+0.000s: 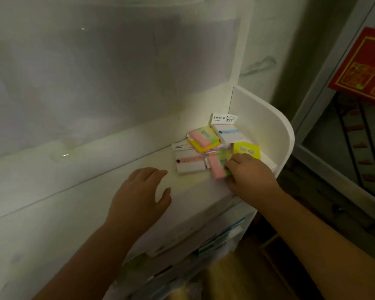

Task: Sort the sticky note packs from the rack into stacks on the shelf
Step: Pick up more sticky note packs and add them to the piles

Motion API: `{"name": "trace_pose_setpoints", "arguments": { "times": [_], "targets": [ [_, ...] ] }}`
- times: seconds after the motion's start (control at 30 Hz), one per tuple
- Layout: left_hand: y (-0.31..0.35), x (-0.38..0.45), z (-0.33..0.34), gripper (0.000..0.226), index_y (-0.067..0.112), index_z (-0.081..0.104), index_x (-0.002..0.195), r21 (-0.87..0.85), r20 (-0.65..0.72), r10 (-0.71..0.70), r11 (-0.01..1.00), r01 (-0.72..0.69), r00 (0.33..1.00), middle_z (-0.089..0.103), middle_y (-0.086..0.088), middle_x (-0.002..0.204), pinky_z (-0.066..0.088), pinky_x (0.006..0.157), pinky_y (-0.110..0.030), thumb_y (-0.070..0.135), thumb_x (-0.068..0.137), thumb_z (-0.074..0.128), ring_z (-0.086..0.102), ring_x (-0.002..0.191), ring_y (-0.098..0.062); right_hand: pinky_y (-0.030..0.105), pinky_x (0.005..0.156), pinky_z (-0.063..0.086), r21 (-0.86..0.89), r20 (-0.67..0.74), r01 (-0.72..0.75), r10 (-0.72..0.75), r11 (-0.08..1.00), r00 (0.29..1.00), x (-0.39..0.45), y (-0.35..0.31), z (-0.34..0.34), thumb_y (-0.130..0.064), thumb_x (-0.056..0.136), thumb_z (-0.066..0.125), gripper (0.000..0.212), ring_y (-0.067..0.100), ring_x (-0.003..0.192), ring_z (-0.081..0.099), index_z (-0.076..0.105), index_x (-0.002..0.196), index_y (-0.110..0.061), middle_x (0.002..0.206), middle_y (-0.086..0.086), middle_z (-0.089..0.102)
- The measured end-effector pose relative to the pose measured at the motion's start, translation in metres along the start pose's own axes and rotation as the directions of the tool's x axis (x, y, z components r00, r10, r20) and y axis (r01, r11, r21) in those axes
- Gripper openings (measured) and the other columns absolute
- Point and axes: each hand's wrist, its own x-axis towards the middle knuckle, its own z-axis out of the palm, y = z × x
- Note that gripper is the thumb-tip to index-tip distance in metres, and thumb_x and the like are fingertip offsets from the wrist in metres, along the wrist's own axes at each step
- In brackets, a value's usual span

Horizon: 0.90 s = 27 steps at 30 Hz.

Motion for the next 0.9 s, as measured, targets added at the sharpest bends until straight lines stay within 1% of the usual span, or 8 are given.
{"name": "trace_pose_setpoints", "arguments": {
  "times": [0.13, 0.23, 0.4, 0.5, 0.57, 0.63, 0.77, 0.9],
  "targets": [
    [0.019, 0.022, 0.017, 0.043, 0.020, 0.062, 0.125, 0.029, 0.036, 0.037, 0.999, -0.038, 0.999, 0.064, 0.000, 0.120, 0.051, 0.090, -0.035, 0.036, 0.085, 0.066, 0.058, 0.110, -0.021, 0.038, 0.070, 0.053, 0.166, -0.299, 0.070, -0.018, 0.984, 0.954, -0.016, 0.008, 0.006, -0.024, 0.080, 0.053, 0.022, 0.030, 0.086, 0.060, 0.068, 0.092, -0.012, 0.092, 0.008, 0.064],
    [0.031, 0.042, 0.029, 0.047, 0.018, 0.060, 0.128, 0.041, 0.068, 0.095, 0.994, -0.098, 0.993, 0.061, -0.003, 0.126, 0.049, 0.094, -0.038, 0.034, 0.085, 0.065, 0.056, 0.115, -0.024, 0.037, 0.073, 0.051, 0.224, -0.401, 0.112, -0.013, 0.968, 0.916, -0.040, 0.011, 0.004, -0.018, 0.080, 0.064, 0.017, 0.027, 0.091, 0.059, 0.068, 0.096, -0.013, 0.097, 0.005, 0.064],
    [0.045, 0.085, 0.047, 0.053, 0.023, 0.044, 0.140, 0.076, 0.213, 0.072, 0.993, -0.090, 0.974, 0.047, -0.001, 0.145, 0.038, 0.107, -0.038, 0.033, 0.089, 0.056, 0.042, 0.134, -0.023, 0.030, 0.081, 0.051, 0.282, -0.426, 0.105, 0.027, 0.954, 0.904, -0.076, 0.018, -0.005, -0.018, 0.076, 0.081, 0.027, 0.022, 0.096, 0.062, 0.071, 0.100, -0.013, 0.101, 0.004, 0.067],
    [0.046, 0.100, 0.049, 0.048, 0.025, 0.046, 0.136, 0.098, 0.316, 0.015, 0.994, -0.048, 0.949, 0.055, 0.000, 0.135, 0.045, 0.099, -0.037, 0.033, 0.089, 0.052, 0.051, 0.123, -0.023, 0.027, 0.080, 0.050, 0.298, -0.428, 0.085, 0.054, 0.951, 0.902, -0.086, 0.021, -0.012, -0.014, 0.071, 0.084, 0.030, 0.021, 0.093, 0.062, 0.071, 0.099, -0.012, 0.099, 0.003, 0.068],
    [0.049, 0.104, 0.047, 0.038, 0.021, 0.051, 0.127, 0.185, 0.363, 0.018, 0.978, -0.091, 0.932, 0.059, -0.002, 0.123, 0.047, 0.090, -0.035, 0.030, 0.090, 0.051, 0.056, 0.112, -0.024, 0.024, 0.084, 0.048, 0.315, -0.426, 0.067, 0.078, 0.947, 0.902, -0.088, 0.025, -0.016, -0.015, 0.071, 0.083, 0.030, 0.020, 0.094, 0.062, 0.071, 0.099, -0.012, 0.100, 0.002, 0.068],
    [0.053, 0.105, 0.046, 0.032, 0.017, 0.052, 0.121, 0.262, 0.391, 0.029, 0.955, -0.141, 0.920, 0.060, -0.006, 0.118, 0.047, 0.086, -0.035, 0.025, 0.090, 0.049, 0.057, 0.107, -0.025, 0.022, 0.088, 0.044, 0.332, -0.421, 0.039, 0.111, 0.942, 0.900, -0.088, 0.029, -0.019, -0.020, 0.075, 0.080, 0.028, 0.018, 0.098, 0.061, 0.071, 0.100, -0.013, 0.103, 0.001, 0.068],
    [0.058, 0.101, 0.042, 0.032, 0.013, 0.050, 0.124, 0.316, 0.422, 0.001, 0.937, -0.148, 0.907, 0.058, -0.008, 0.120, 0.044, 0.084, -0.033, 0.021, 0.092, 0.051, 0.058, 0.108, -0.026, 0.025, 0.087, 0.044, 0.352, -0.433, 0.009, 0.154, 0.936, 0.888, -0.085, 0.035, -0.023, -0.021, 0.075, 0.080, 0.029, 0.020, 0.099, 0.061, 0.071, 0.102, -0.012, 0.104, 0.002, 0.068],
    [0.052, 0.083, 0.034, 0.031, 0.015, 0.050, 0.123, 0.340, 0.363, 0.008, 0.930, -0.141, 0.932, 0.061, -0.005, 0.117, 0.045, 0.079, -0.033, 0.021, 0.093, 0.049, 0.060, 0.103, -0.025, 0.026, 0.084, 0.044, 0.368, -0.459, 0.032, 0.151, 0.929, 0.876, -0.079, 0.036, -0.027, -0.025, 0.078, 0.076, 0.027, 0.021, 0.096, 0.061, 0.070, 0.100, -0.012, 0.101, 0.003, 0.068]
  ]
}}
